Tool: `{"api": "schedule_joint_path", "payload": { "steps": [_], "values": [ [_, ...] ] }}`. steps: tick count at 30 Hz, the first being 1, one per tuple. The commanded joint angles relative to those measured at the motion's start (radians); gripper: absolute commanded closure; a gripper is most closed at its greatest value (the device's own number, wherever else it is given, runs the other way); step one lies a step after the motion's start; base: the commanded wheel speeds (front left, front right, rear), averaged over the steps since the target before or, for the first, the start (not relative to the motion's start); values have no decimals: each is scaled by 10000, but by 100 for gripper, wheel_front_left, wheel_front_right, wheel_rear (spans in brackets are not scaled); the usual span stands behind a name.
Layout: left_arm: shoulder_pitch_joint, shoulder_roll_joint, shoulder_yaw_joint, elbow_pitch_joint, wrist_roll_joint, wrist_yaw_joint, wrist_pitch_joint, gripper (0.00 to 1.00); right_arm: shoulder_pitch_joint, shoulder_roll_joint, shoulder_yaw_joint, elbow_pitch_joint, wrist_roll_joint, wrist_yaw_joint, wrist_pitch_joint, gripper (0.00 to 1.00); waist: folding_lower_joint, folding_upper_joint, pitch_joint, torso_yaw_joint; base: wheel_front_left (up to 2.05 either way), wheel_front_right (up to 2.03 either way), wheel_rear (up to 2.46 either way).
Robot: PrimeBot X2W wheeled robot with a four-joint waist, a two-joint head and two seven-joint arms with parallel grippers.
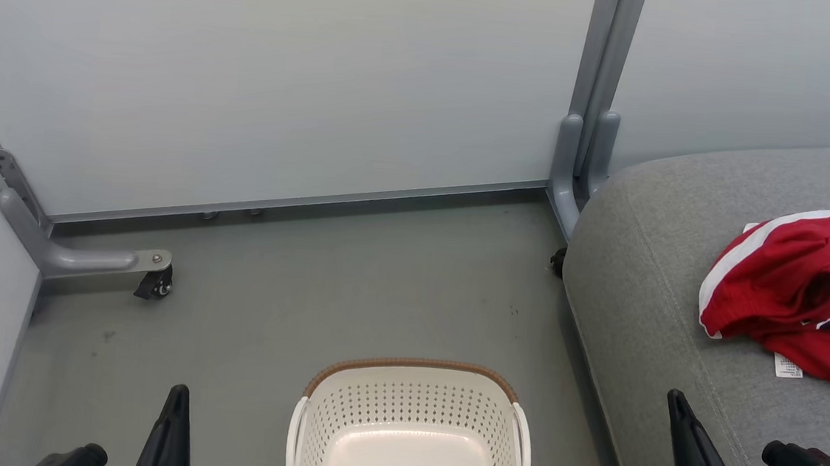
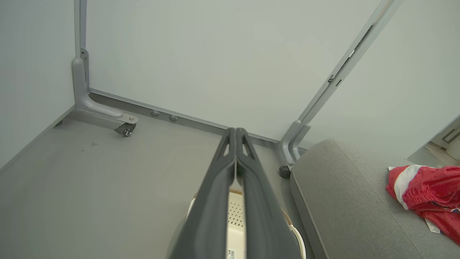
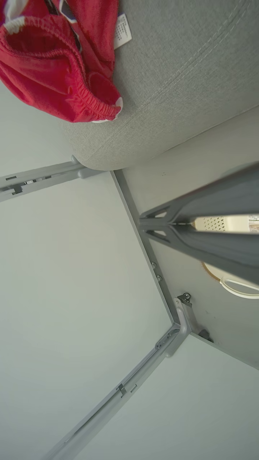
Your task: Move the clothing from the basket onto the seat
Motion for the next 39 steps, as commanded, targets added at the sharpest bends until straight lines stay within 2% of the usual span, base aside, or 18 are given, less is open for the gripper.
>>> {"api": "schedule_joint_path", "payload": {
  "steps": [1,20,39],
  "values": [
    [-386,106,81,-63,-486,-70,80,100,-327,-95,-66,-87,459,0,79,100,0,5,16,-2,0,0,0],
    [-1066,187,348,268,-3402,-164,698,100,-848,-180,-283,206,3352,-2,711,100,0,10,200,-26,0,0,0],
    [-1613,220,618,552,-5737,-252,1247,100,-1253,-210,-506,458,5676,-4,1269,100,0,14,381,-49,0,0,0]
  ]
}}
